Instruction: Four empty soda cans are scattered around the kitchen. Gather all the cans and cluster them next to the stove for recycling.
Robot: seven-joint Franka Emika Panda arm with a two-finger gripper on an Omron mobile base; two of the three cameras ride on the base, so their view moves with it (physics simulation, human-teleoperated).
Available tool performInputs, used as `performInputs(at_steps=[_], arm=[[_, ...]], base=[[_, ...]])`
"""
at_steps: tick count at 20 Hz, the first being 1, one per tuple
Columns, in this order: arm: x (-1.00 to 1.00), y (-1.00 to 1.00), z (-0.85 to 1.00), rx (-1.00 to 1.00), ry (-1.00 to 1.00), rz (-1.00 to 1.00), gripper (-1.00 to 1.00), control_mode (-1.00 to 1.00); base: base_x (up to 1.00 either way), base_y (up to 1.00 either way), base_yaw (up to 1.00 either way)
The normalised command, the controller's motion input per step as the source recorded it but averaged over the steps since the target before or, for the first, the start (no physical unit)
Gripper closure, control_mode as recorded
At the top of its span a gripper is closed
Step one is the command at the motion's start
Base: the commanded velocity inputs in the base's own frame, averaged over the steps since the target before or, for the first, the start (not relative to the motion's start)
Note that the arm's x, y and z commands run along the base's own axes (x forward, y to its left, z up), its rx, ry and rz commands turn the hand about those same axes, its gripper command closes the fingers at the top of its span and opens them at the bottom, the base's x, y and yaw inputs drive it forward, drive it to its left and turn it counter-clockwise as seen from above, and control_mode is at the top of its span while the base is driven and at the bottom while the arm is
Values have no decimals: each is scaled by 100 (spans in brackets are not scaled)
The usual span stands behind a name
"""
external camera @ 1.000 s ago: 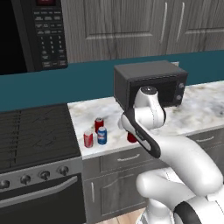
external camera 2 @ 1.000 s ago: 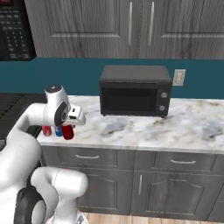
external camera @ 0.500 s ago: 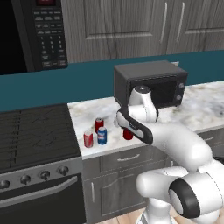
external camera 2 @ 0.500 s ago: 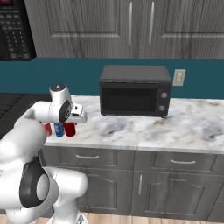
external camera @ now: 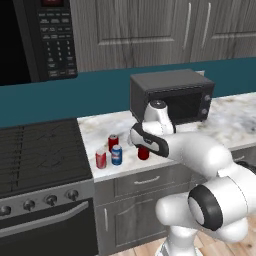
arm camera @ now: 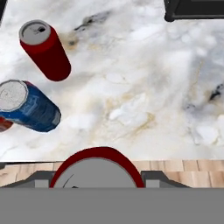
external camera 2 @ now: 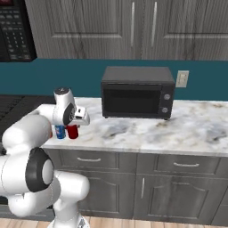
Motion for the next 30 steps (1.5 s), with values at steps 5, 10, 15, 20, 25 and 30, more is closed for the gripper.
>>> performInputs(at_steps=[5,10,15,20,25,30], arm=[[24,11,-20,0,0,1,100,-100],[25,7,-15,0,0,0,100,-100],[26,2,-15,0,0,0,100,-100],[20,2,-20,0,0,0,100,-100],[13,2,-23,0,0,0,100,-100],[12,3,-21,0,0,0,100,-100]], base=[[0,0,0],[0,0,0],[0,0,0],[0,0,0],[0,0,0],[0,0,0]])
